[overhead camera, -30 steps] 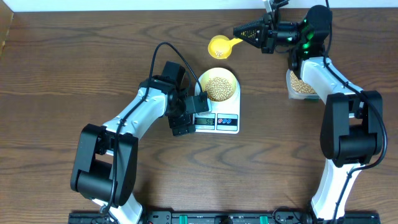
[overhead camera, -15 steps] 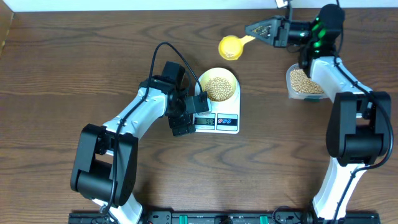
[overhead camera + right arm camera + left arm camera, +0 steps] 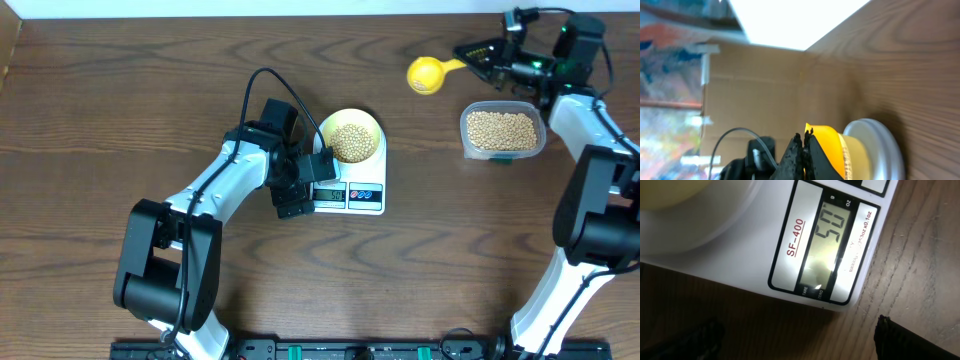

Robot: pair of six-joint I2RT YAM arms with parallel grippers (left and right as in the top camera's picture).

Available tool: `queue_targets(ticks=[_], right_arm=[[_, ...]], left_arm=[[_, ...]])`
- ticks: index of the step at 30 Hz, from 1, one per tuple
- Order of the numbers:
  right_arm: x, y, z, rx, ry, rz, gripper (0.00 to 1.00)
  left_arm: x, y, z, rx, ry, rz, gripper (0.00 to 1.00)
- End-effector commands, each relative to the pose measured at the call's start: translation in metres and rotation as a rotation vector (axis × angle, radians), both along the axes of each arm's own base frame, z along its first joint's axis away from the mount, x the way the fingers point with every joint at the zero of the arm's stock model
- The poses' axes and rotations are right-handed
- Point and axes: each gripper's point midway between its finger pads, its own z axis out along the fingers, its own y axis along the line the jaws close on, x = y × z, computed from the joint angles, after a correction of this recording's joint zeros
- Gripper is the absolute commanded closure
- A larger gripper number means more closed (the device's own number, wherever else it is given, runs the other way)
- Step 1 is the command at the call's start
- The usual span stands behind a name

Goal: Scoop item into bowl and weigh 50g on scale
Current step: 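Move the yellow scoop right back toward the soybean tub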

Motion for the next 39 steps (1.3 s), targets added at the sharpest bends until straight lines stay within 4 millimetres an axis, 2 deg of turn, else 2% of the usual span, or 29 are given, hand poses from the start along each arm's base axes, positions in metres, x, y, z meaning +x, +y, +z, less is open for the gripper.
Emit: queue_targets(ticks=[1,4,9,19,24,30,35,39], right_arm=[[0.004,-0.025,-0.017,-0.061,-0.033,-0.062,0.99],[0.0,-0.044,-0.02,-0.042,0.007,-0.084,0.99],[-0.003,-0.062,-0.015,-0.008,0.029,-0.098,0.98],[0.013,-0.085,-0.032,-0.113,0.027,-0.239,0.98],[0.011,-0.087,-0.041,-0.136,0.055,-0.251,0.98],[0.004,-0.091,-0.026,-0.134,0.036,-0.245,0.98],[0.003,-0.104,-0.007,-0.278,-0.018,-0.338,0.98],[-0.006,-0.108,0.01,-0.38,-0.06,-0.369,0.96]], left_arm=[[0.0,0.003,0.004,0.003,-0.017,-0.01,0.02],[0.0,0.003,0.004,0.003,-0.017,-0.01,0.02],[0.0,0.003,0.004,0.003,-0.017,-0.01,0.02],[0.0,0.003,0.004,0.003,-0.016,-0.01,0.02],[0.0,0.003,0.004,0.003,-0.016,-0.01,0.02],[0.0,0.003,0.004,0.003,-0.017,-0.01,0.02],[0.0,0.003,0.004,0.003,-0.017,-0.01,0.02],[0.0,0.003,0.004,0.003,-0.016,-0.01,0.02]])
